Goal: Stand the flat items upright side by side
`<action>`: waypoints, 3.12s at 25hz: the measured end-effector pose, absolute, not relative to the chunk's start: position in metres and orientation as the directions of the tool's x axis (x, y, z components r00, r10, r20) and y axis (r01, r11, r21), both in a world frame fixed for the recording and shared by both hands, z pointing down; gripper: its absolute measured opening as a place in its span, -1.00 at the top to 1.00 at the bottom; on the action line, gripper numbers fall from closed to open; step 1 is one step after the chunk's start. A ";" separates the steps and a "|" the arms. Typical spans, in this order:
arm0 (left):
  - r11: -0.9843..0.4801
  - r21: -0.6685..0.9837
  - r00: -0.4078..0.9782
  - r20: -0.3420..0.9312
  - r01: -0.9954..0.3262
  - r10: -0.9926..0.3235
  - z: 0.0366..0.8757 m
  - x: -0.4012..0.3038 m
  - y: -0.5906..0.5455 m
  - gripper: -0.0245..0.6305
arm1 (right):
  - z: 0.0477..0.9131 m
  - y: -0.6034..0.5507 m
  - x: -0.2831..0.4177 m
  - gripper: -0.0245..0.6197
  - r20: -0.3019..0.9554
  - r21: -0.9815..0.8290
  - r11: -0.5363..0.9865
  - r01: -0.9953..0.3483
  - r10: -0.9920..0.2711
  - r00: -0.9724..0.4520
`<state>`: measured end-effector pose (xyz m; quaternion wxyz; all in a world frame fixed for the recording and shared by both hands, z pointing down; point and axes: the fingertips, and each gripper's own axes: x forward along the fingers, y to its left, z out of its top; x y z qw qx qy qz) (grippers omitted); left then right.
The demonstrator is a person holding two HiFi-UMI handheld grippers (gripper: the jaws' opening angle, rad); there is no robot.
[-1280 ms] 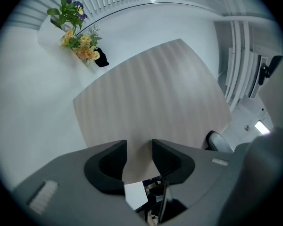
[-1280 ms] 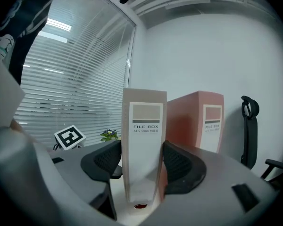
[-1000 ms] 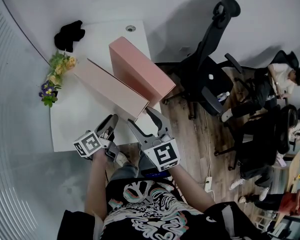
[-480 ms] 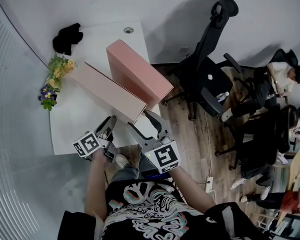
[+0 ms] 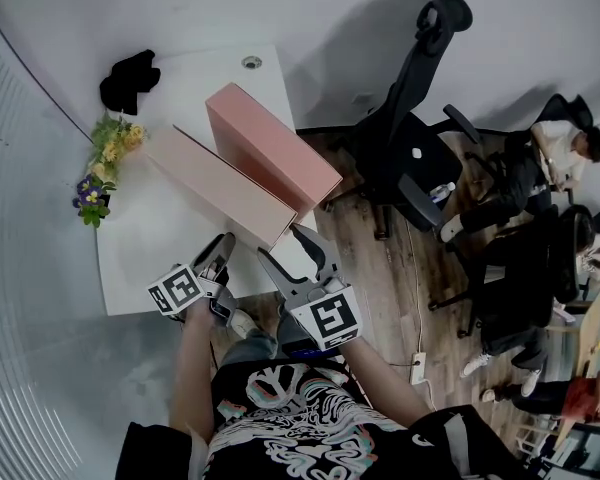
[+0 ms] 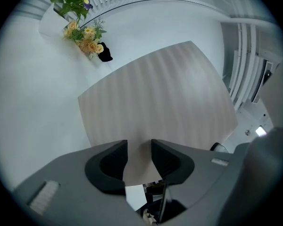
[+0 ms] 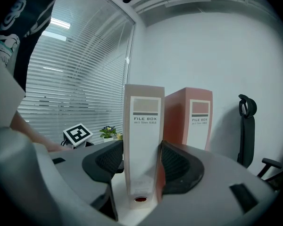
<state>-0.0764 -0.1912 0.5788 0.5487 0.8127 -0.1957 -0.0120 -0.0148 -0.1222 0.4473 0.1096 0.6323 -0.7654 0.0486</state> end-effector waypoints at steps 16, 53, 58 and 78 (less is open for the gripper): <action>-0.327 0.902 0.937 0.188 -0.283 -0.293 0.580 -0.049 -0.197 0.49 | 0.449 -0.120 0.005 0.14 0.228 0.061 0.131 -0.989 -0.967 -0.114; -0.606 0.590 0.823 0.196 -0.533 -0.533 0.487 -0.066 -0.175 0.90 | 0.441 -0.077 0.044 0.90 0.198 -0.114 0.009 -0.993 -0.980 -0.032; -0.648 0.436 0.766 0.178 -0.624 -0.618 0.447 -0.061 -0.147 0.93 | 0.420 -0.055 0.066 0.92 0.163 -0.151 0.058 -0.987 -0.983 -0.082; -0.640 0.276 0.686 0.119 -0.717 -0.717 0.392 -0.054 -0.069 0.93 | 0.400 0.001 0.097 0.92 0.170 -0.103 0.060 -0.993 -0.982 -0.077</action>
